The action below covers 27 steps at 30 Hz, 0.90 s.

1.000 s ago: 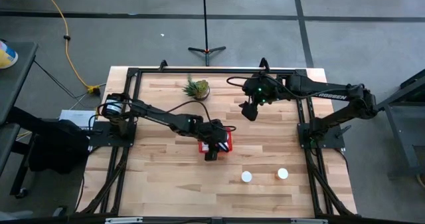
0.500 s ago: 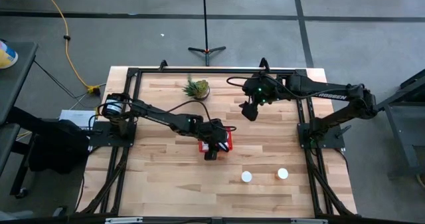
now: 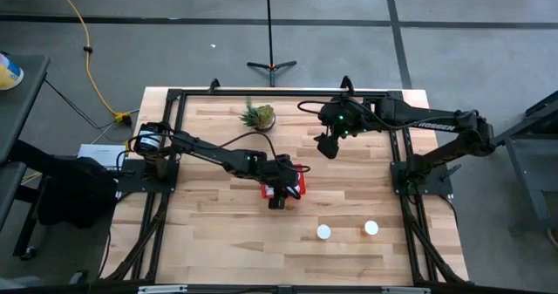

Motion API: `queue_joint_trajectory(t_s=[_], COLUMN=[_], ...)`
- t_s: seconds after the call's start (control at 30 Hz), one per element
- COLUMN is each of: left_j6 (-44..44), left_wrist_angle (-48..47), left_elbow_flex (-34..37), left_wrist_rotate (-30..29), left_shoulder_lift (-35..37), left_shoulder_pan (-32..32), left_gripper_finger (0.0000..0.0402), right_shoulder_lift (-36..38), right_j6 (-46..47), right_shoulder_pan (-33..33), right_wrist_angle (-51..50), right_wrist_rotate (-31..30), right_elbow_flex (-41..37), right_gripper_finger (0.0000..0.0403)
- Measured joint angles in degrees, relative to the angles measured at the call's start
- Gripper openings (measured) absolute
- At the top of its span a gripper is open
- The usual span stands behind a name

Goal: Pick and place pill bottles into a basket
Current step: Put the white pill bottle into the red bin

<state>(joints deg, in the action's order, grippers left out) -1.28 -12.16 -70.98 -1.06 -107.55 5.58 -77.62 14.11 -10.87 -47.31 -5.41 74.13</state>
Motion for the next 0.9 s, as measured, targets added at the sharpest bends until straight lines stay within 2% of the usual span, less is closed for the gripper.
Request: queue_joint_trajectory(t_s=[0.6,0.9], left_j6=[-1.55,-3.04], left_wrist_angle=[-0.43,-3.41], left_elbow_flex=[-0.08,-3.32], left_wrist_rotate=[-2.35,-4.22], left_shoulder_lift=[0.2,0.17], left_shoulder_pan=[0.02,0.0], left_gripper_finger=[0.0234,0.0234], right_shoulder_lift=[0.0,0.0], right_j6=[-0.02,0.73], right_shoulder_pan=[0.0,0.0], right_wrist_angle=[-0.03,-0.03], right_wrist_rotate=[0.02,0.04], right_elbow_flex=[0.0,0.0], right_gripper_finger=[0.0273,0.0273])
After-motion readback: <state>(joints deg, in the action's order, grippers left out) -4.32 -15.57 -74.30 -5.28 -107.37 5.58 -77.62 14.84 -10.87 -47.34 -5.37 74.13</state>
